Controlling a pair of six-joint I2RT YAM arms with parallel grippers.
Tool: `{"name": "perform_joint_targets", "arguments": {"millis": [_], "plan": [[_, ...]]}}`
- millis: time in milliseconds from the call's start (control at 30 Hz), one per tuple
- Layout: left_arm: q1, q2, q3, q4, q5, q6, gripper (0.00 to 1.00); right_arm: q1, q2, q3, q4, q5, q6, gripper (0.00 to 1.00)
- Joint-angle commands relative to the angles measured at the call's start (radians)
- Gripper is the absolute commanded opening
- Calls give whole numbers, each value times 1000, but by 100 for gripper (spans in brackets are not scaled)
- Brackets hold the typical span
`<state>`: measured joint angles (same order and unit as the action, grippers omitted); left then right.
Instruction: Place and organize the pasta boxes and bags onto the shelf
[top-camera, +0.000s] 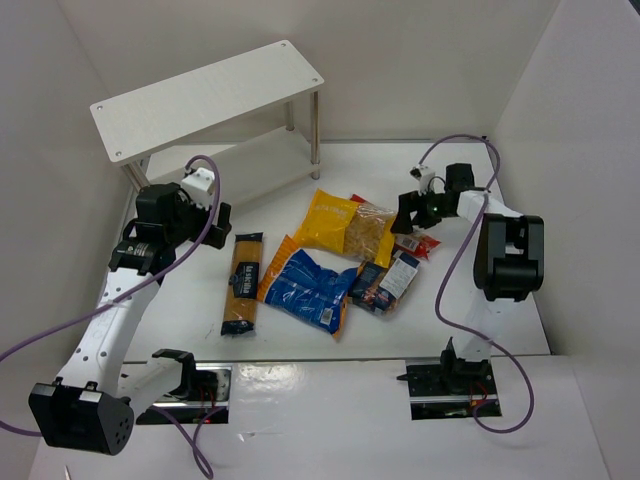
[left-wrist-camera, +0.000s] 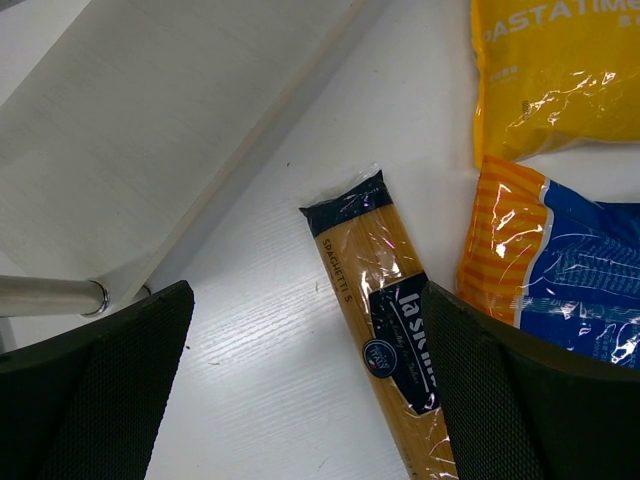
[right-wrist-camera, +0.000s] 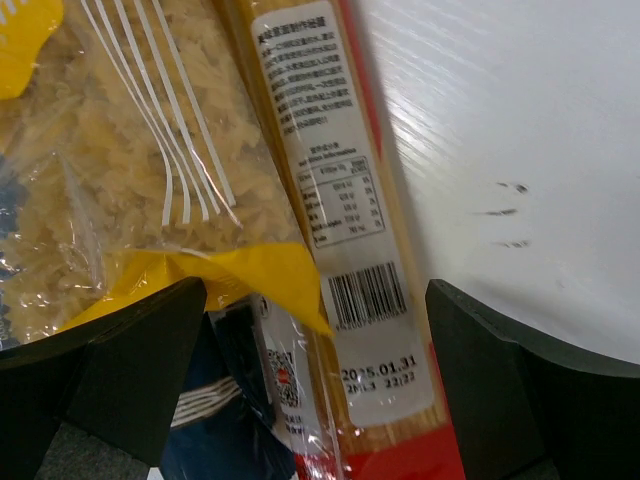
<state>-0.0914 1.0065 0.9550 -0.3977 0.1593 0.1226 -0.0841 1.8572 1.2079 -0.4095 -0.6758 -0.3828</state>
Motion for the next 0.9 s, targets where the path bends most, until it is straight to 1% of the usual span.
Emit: {"name": "perform_joint_targets", "arguments": {"millis": [0,233,500,700,800,833,867], "plan": [[-1,0,-2,11,43,20,100,-11,28,74,-40,-148,-14,100],[-1,9,-2,11,52,29,100,-31,92,105,-67,-333,-54,100],[-1,18,-2,11,62,29,100,-40,149,125,-112,-387,-113,100],[-1,18,-2,11,62,38,100,-40,149,125,-112,-450,-136,100],[-1,18,-2,11,62,38,100,-31,139,125,-101,-468,-136,94],[-1,18,-2,11,62,38,100,-31,128,125,-101,-469,-136,90],[-1,18,-2,11,62,38,100,-31,128,125,-92,-469,-136,89]]}}
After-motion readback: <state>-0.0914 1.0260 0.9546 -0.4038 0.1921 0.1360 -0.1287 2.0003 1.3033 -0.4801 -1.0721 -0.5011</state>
